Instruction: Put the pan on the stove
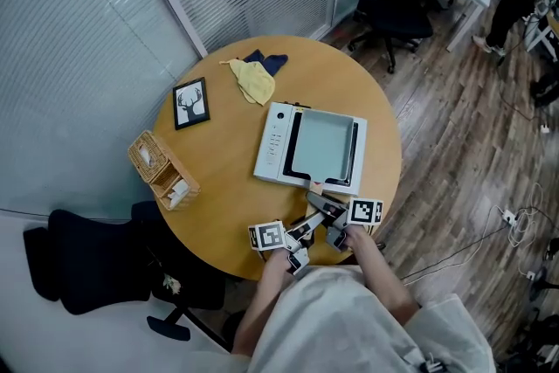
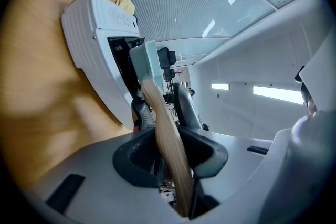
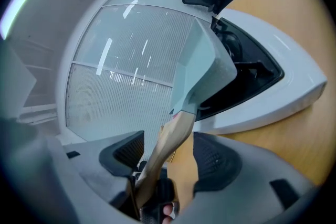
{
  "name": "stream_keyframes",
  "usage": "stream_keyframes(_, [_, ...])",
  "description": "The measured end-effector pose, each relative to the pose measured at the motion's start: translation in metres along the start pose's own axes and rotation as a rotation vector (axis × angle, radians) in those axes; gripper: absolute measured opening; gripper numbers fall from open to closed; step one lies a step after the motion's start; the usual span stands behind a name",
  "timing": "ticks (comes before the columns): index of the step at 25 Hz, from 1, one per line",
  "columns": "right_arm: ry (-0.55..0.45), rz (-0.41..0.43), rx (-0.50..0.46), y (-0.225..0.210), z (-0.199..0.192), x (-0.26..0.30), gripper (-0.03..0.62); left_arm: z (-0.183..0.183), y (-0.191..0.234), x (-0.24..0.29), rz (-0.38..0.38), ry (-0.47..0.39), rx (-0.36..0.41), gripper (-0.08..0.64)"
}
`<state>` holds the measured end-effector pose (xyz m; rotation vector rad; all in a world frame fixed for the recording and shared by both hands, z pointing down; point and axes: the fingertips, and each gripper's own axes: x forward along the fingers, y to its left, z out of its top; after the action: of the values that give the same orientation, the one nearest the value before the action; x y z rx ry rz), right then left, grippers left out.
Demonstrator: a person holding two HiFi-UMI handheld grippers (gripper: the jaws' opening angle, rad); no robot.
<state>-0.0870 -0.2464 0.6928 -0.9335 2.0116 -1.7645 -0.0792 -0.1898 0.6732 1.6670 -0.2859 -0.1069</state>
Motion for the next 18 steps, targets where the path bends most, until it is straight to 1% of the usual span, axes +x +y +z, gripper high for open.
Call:
stream_keyframes(3, [-0.006, -0.008, -0.032, 0.003, 0.000, -0.013, 0.278, -0.004, -0.001, 0.001, 0.042, 0.014, 0.048, 0.165])
stream_keyframes(6, [-0.002, -0.029, -0.074, 0.004, 0.001, -0.026, 0.281, -0.007, 0.002, 0.002, 0.092, -0.001, 0.075, 0.219])
stream_keyframes(9, [-0.010, -0.073, -0.127, 0.003, 0.003, -0.042, 0.281, -0.002, 0.008, -0.006, 0.145, -0.070, 0.080, 0.245])
stream_keyframes(12, [-0.013, -0.118, -0.219, 0.005, 0.010, -0.063, 0.281, 0.000, 0.011, -0.014, 0.208, -0.137, 0.110, 0.258])
stream_keyframes(15, [-0.004, -0.140, -0.309, 0.014, 0.014, -0.078, 0.281, 0.000, 0.008, -0.023, 0.278, -0.192, 0.167, 0.268])
stream_keyframes(18, [0.008, -0.167, -0.402, 0.021, 0.015, -0.094, 0.281, -0.002, 0.002, -0.032, 0.363, -0.242, 0.256, 0.270])
